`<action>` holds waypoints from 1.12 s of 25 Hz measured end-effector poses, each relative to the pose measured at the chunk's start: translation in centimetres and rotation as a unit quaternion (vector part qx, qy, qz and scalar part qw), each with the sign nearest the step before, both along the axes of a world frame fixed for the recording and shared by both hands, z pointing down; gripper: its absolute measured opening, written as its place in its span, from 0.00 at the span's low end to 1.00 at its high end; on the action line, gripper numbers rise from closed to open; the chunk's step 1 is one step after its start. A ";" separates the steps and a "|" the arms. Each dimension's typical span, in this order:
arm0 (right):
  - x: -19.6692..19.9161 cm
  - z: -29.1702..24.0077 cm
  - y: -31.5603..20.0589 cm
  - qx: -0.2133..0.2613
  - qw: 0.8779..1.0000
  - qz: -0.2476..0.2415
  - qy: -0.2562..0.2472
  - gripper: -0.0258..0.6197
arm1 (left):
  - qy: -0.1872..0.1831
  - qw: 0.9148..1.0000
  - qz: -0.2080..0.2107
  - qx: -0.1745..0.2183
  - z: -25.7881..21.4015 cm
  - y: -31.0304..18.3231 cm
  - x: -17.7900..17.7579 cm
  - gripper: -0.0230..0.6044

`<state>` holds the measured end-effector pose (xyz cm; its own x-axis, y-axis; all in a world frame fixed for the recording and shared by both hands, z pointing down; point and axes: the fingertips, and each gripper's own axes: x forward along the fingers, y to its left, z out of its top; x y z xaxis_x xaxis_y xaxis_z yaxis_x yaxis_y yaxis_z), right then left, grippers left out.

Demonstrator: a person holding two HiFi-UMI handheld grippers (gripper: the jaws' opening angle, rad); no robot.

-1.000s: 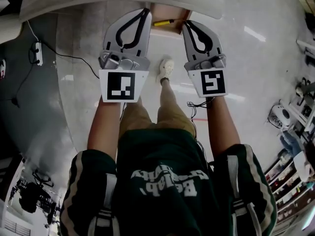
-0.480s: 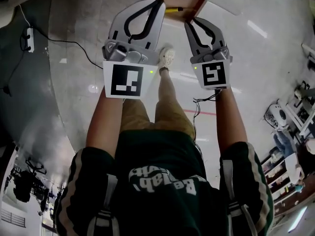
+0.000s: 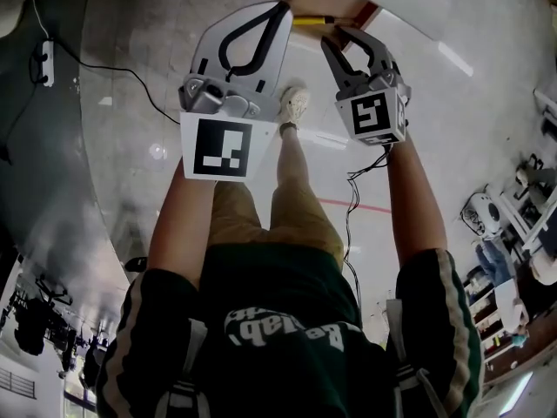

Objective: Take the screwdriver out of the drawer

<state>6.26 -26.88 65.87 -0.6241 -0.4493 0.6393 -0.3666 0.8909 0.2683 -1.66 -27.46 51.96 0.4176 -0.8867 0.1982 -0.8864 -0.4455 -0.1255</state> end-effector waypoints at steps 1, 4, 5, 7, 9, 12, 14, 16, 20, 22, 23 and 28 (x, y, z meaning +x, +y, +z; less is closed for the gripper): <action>-0.2 0.6 -0.2 0.001 1.000 -0.005 0.006 0.22 | 0.002 1.000 -0.001 -0.001 0.3 -0.1 -0.1 0.06; -0.6 2.1 -0.6 0.007 0.999 -0.019 0.029 0.22 | 0.005 1.000 -0.004 -0.006 1.1 -0.4 -0.4 0.06; -0.7 2.6 -0.7 0.009 0.999 -0.025 0.039 0.22 | 0.005 1.000 -0.004 -0.008 1.3 -0.4 -0.5 0.06; -0.8 3.7 -1.0 0.013 0.997 -0.037 0.059 0.22 | 0.006 1.000 -0.005 -0.010 1.7 -0.5 -0.7 0.06; -1.0 4.9 -1.0 0.016 0.996 -0.048 0.078 0.22 | 0.008 1.000 -0.006 -0.013 2.3 -0.4 -0.9 0.06; -1.2 6.8 -1.0 0.022 0.991 -0.065 0.111 0.22 | 0.011 1.000 -0.010 -0.015 3.2 -0.2 -1.7 0.06; -1.1 7.8 -1.1 0.023 0.988 -0.072 0.131 0.24 | 0.012 1.000 -0.014 -0.017 3.6 -0.1 -2.0 0.06; -0.9 8.6 -1.4 0.025 0.986 -0.079 0.148 0.24 | 0.013 1.000 -0.017 -0.020 3.9 -0.1 -2.1 0.06; -0.3 10.7 -2.1 0.047 0.972 -0.114 0.202 0.25 | 0.015 0.999 -0.018 -0.025 4.6 0.0 -2.3 0.06; -0.1 12.0 -2.5 0.059 0.961 -0.135 0.234 0.25 | 0.015 0.999 -0.020 -0.028 4.9 0.1 -2.7 0.06; -0.1 12.7 -2.6 0.063 0.956 -0.145 0.249 0.25 | 0.015 0.999 -0.021 -0.029 5.1 0.2 -3.1 0.06; 0.2 15.2 -2.9 0.077 0.932 -0.173 0.309 0.26 | 0.016 0.999 -0.022 -0.033 5.6 0.8 -4.2 0.06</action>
